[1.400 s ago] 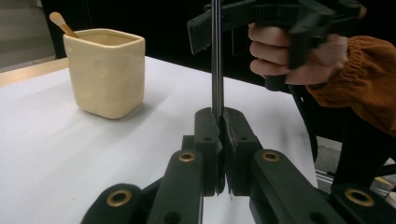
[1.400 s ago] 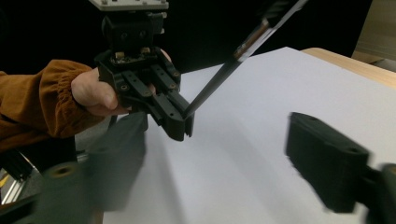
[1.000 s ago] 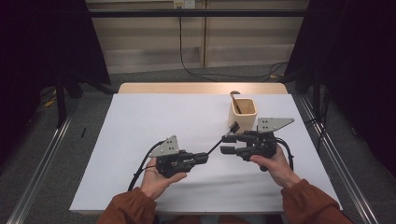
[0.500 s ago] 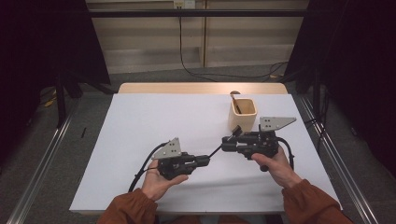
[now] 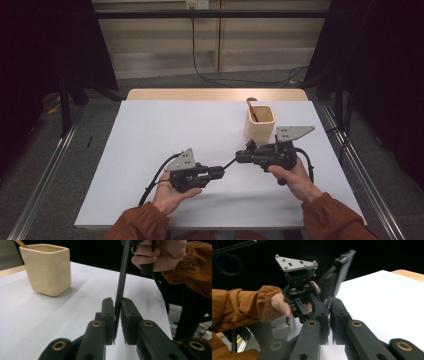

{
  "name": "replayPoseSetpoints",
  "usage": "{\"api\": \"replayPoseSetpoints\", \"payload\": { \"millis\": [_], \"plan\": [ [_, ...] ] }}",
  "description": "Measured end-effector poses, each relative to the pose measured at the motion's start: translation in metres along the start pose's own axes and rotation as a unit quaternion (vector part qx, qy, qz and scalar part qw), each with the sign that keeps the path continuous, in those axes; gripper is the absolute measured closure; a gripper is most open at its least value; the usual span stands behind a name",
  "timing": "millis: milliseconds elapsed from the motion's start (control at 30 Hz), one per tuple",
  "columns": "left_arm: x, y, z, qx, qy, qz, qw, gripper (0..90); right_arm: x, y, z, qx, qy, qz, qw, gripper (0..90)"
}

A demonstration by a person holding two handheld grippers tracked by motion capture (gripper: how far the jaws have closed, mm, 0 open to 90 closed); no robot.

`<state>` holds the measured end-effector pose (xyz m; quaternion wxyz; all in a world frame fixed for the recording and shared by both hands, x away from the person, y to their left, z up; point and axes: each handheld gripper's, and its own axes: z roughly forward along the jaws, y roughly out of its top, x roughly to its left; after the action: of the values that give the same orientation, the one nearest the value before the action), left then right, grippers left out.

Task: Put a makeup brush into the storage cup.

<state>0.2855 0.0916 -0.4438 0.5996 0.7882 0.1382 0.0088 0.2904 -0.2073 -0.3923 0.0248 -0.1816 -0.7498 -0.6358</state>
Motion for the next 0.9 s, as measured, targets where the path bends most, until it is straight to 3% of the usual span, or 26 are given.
{"api": "replayPoseSetpoints", "payload": {
  "millis": [133,433,533,767,900],
  "plan": [
    [-0.003,0.001,0.000,-0.003,0.012,0.000,0.9999,66.8,0.000,0.001,-0.002,-0.001,-0.003,0.000,1.0000,85.6],
    [-0.002,0.004,-0.005,-0.026,0.036,-0.011,0.9990,49.9,-0.001,0.002,-0.004,0.002,-0.009,0.004,0.9999,85.7],
    [-0.003,0.006,-0.008,-0.036,0.045,-0.018,0.9981,41.9,-0.002,0.002,-0.005,0.006,-0.015,0.006,0.9999,85.7],
    [-0.001,0.008,-0.013,-0.036,0.081,-0.027,0.9957,20.3,-0.003,0.002,-0.007,0.009,-0.022,0.009,0.9997,85.7],
    [0.001,0.010,-0.014,-0.038,0.090,-0.043,0.9943,9.7,-0.004,0.002,-0.009,0.011,-0.026,0.013,0.9995,85.7]
  ]
}}
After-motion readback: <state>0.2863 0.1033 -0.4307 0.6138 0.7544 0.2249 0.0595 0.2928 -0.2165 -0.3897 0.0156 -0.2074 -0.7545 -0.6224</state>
